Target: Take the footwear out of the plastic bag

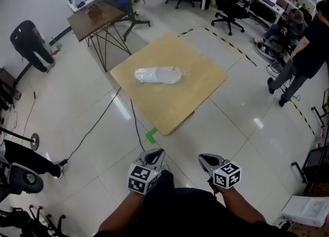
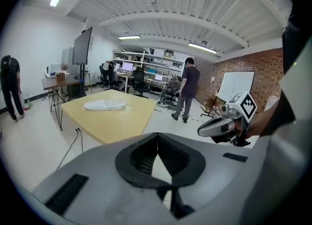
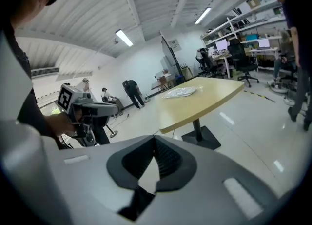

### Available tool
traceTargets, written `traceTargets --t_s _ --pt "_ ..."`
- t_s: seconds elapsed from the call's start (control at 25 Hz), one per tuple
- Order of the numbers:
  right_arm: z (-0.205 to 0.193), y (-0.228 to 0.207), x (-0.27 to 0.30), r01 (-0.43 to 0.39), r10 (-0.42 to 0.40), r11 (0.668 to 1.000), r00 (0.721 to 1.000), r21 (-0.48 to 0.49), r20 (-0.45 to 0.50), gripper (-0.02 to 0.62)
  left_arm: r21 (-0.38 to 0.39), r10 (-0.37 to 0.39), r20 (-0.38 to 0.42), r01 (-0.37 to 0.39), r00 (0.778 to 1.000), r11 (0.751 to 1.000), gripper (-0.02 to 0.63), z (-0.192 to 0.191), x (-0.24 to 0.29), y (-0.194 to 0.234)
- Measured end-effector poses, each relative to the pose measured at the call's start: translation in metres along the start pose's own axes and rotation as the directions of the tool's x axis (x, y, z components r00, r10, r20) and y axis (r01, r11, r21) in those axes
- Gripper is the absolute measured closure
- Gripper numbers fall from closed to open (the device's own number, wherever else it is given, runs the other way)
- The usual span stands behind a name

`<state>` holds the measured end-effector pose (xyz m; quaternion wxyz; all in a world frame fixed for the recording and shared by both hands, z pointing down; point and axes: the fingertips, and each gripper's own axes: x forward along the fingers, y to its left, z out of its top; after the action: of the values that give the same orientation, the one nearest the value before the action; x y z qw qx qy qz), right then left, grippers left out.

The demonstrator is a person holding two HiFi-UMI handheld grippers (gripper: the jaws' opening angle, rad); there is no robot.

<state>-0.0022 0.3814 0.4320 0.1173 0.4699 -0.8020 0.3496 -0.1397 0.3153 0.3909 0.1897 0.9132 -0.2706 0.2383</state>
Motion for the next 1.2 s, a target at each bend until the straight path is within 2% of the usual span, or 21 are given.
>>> traceTargets --t_s 0.16,0.24,0.36,0.48,0.56,0.8,0.88,1.0,1.08,1.2 --pt "0.039 -0.027 0.042 0.077 -0.078 0.996 0.997 -0.04 -0.03 0.592 0.034 -0.012 0.01 0.012 1.0 0.999 0.598 0.027 0.02 0.069" --pt "0.068 -0.04 0.063 0.102 -0.104 0.991 0.995 -0.089 -0.011 0.592 0.071 -0.008 0.01 0.007 1.0 0.997 0.598 0.039 0.033 0.1" --pt "0.112 -0.052 0.085 0.125 -0.124 0.987 0.992 -0.105 0.018 0.592 0.099 0.0 0.005 -0.001 1.0 0.995 0.598 0.062 0.05 0.135" --pt "0.139 -0.057 0.101 0.124 -0.123 0.984 0.992 -0.125 0.018 0.592 0.096 -0.02 0.01 0.019 1.0 0.995 0.598 0.081 0.064 0.152" --pt "0.15 -0.067 0.113 0.126 -0.126 0.981 0.992 -0.146 0.009 0.592 0.12 -0.022 -0.005 0.022 1.0 0.993 0.598 0.089 0.078 0.162" --pt "0.174 -0.113 0.137 0.07 -0.079 0.983 0.996 -0.171 -0.047 0.592 0.161 0.015 -0.053 -0.006 0.998 0.987 0.598 0.111 0.128 0.175" --pt "0.182 -0.136 0.144 0.034 -0.047 0.981 0.997 -0.19 -0.068 0.592 0.214 0.049 -0.072 -0.033 0.996 0.976 0.598 0.12 0.15 0.175" --pt "0.199 -0.176 0.155 -0.018 -0.002 0.975 0.996 -0.22 -0.093 0.592 0.341 0.13 -0.137 -0.076 0.982 0.937 0.593 0.128 0.192 0.183" --pt "0.212 -0.199 0.166 -0.055 0.028 0.967 0.993 -0.249 -0.11 0.592 0.41 0.181 -0.181 -0.093 0.967 0.907 0.54 0.132 0.223 0.197" --pt "0.225 -0.218 0.184 -0.123 0.087 0.954 0.987 -0.275 -0.137 0.592 0.436 0.244 -0.228 -0.125 0.943 0.891 0.506 0.138 0.258 0.226"
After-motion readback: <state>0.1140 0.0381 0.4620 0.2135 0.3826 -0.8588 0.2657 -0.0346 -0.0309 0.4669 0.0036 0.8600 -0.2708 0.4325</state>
